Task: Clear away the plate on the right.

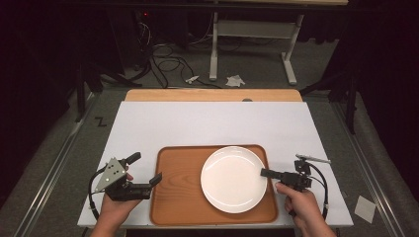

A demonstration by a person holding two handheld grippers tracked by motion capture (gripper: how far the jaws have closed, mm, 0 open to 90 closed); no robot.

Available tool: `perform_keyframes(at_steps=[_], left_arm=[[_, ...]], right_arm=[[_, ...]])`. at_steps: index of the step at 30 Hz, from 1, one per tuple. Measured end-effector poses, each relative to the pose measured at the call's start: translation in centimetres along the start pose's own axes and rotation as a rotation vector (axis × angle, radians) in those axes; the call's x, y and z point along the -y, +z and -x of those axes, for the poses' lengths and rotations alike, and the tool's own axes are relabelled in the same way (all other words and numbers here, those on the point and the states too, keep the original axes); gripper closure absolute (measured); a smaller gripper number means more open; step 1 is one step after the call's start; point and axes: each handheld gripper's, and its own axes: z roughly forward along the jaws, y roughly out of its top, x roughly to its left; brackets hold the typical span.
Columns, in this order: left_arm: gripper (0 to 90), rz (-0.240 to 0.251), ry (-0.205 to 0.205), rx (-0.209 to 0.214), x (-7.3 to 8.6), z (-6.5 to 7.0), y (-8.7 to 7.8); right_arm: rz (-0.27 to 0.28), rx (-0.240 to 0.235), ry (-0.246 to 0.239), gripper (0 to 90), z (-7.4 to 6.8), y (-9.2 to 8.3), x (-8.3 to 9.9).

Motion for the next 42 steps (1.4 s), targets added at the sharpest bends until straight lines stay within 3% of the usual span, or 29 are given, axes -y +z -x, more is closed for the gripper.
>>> perform_keyframes(at_steps=[30, 42], left_arm=[[2.9, -0.017, 0.016, 0.004, 0.06, 0.32, 0.24], [3.1, -0.027, 0.032, 0.015, 0.08, 0.54, 0.41]], right_arm=[[-0.030, 0.107, -0.025, 88.2, 0.66, 0.21, -0.20], [-0.073, 0.203, -0.097, 84.2, 0.07, 0.86, -0.30]])
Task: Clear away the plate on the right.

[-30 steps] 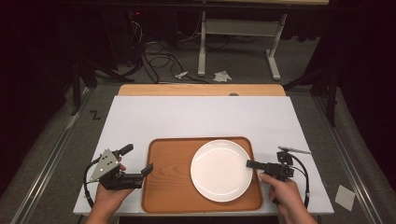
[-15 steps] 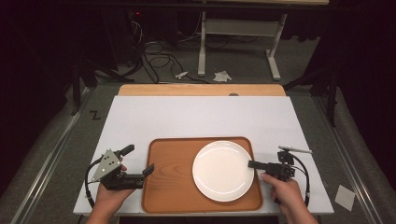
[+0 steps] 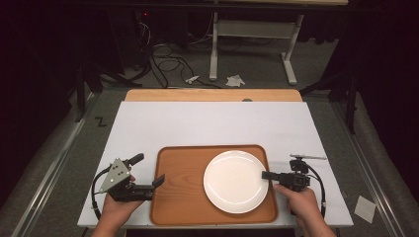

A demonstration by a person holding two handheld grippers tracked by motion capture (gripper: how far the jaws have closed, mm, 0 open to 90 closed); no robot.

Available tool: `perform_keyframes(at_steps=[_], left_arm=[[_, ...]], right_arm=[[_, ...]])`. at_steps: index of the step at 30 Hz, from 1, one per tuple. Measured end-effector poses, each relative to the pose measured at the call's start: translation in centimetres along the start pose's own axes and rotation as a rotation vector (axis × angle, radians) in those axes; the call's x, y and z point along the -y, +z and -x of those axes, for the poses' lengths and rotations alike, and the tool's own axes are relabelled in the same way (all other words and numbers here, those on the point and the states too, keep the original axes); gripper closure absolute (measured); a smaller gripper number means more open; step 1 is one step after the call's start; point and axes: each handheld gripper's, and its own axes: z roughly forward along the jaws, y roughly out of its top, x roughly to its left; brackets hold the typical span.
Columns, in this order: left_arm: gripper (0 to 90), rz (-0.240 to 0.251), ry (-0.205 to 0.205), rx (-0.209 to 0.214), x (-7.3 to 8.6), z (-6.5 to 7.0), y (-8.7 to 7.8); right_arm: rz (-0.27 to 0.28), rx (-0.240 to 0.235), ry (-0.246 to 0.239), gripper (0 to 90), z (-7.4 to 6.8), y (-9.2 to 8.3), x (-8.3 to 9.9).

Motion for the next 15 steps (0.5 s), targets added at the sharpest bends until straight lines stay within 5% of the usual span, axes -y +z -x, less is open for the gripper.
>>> perform_keyframes(at_steps=[15], left_arm=[[3.4, -0.016, 0.019, 0.002, 0.0, 0.1, 0.2]], right_arm=[[-0.039, 0.143, -0.136, 78.0, -1.6, 1.0, 0.1]])
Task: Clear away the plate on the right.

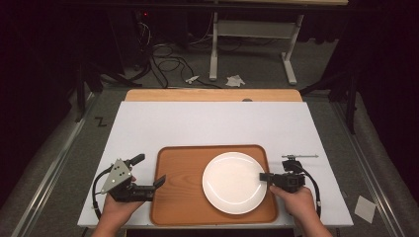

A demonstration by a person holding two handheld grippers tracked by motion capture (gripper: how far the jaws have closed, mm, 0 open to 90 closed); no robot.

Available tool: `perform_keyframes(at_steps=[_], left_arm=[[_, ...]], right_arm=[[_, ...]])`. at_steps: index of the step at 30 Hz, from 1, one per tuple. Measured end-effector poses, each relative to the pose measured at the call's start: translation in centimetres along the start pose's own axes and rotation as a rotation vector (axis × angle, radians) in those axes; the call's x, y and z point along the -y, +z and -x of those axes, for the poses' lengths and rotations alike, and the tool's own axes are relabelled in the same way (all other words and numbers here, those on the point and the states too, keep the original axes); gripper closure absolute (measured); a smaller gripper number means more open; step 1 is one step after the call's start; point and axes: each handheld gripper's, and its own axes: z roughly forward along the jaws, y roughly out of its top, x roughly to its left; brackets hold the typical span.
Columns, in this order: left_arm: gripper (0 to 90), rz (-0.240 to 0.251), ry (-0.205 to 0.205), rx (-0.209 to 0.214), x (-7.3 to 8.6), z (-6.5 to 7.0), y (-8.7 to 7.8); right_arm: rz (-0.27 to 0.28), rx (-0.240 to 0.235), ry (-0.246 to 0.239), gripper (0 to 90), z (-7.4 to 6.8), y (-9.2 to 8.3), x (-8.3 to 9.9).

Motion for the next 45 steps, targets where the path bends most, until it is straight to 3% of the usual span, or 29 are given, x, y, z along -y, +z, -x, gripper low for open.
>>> perform_keyframes(at_steps=[11, 14, 18, 25, 27, 32, 34, 38, 40, 45], left_arm=[[3.7, -0.021, -0.002, 0.011, 0.1, 0.1, 0.2], [3.6, -0.024, 0.001, 0.015, 0.1, 0.2, 0.3], [3.1, -0.027, 0.000, 0.013, 0.1, 0.2, 0.3], [2.7, -0.030, -0.010, 0.003, -0.1, 0.2, 0.6], [2.4, -0.030, -0.011, 0.002, -0.2, 0.3, 0.9], [1.0, -0.034, -0.008, 0.002, -0.6, 0.4, 1.7], [0.5, -0.031, -0.010, 0.002, -0.7, 0.5, 1.9], [0.2, -0.029, -0.002, 0.016, -0.8, 0.7, 2.4], [0.2, -0.033, 0.000, 0.023, -0.9, 0.8, 2.7], [0.1, -0.043, -0.007, 0.040, -1.0, 1.1, 2.8]], right_arm=[[-0.019, 0.094, -0.097, 71.8, -0.9, 0.6, 0.1], [-0.005, 0.078, -0.105, 65.9, -1.1, 0.2, 0.0], [0.053, 0.058, -0.133, 53.7, -1.1, -1.0, -0.2], [0.246, 0.049, -0.203, 30.1, -0.8, -5.0, -0.4], [0.317, 0.059, -0.267, 24.7, -0.6, -6.1, 0.0], [0.491, 0.138, -0.379, 8.2, -0.6, -8.3, 1.2], [0.491, 0.153, -0.394, 0.8, -0.5, -8.6, 1.5], [0.517, 0.136, -0.408, 0.7, -0.1, -8.7, 2.8], [0.516, 0.123, -0.384, 0.7, -0.1, -8.7, 2.7], [0.527, 0.123, -0.399, 0.8, -0.4, -8.7, 2.8]])
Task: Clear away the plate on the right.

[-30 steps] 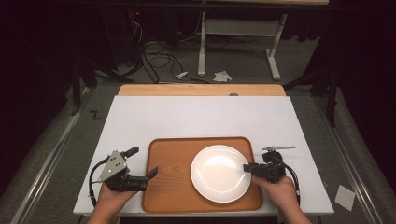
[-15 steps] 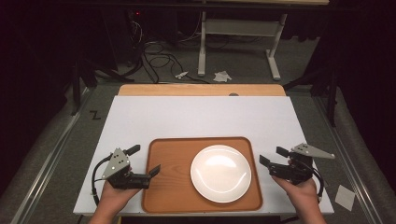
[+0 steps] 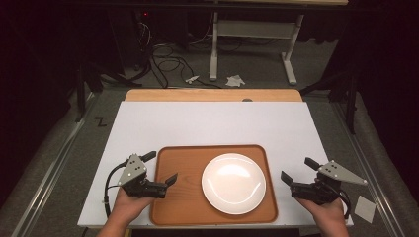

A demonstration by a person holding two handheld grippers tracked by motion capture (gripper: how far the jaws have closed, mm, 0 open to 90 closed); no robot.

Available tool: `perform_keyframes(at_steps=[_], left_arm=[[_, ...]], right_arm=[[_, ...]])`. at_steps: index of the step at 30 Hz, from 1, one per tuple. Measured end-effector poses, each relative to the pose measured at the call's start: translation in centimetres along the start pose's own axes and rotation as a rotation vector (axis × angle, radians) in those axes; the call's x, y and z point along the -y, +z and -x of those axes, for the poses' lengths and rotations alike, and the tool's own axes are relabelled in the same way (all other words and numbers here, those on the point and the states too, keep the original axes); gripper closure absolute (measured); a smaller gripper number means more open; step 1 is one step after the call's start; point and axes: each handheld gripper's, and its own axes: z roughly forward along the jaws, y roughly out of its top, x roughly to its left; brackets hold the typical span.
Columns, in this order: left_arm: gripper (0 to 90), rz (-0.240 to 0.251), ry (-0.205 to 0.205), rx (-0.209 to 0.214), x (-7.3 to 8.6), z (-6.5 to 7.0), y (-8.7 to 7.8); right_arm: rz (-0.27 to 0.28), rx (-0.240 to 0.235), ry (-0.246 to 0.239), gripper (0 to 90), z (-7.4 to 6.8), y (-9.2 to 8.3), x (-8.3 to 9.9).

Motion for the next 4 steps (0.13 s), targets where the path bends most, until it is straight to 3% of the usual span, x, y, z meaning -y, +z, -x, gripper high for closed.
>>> perform_keyframes(at_steps=[4], left_arm=[[0.1, -0.012, -0.019, 0.011, -0.03, 0.12, 0.11]], right_arm=[[-0.051, -0.006, 0.000, 0.9, 0.24, 0.71, 0.41]])
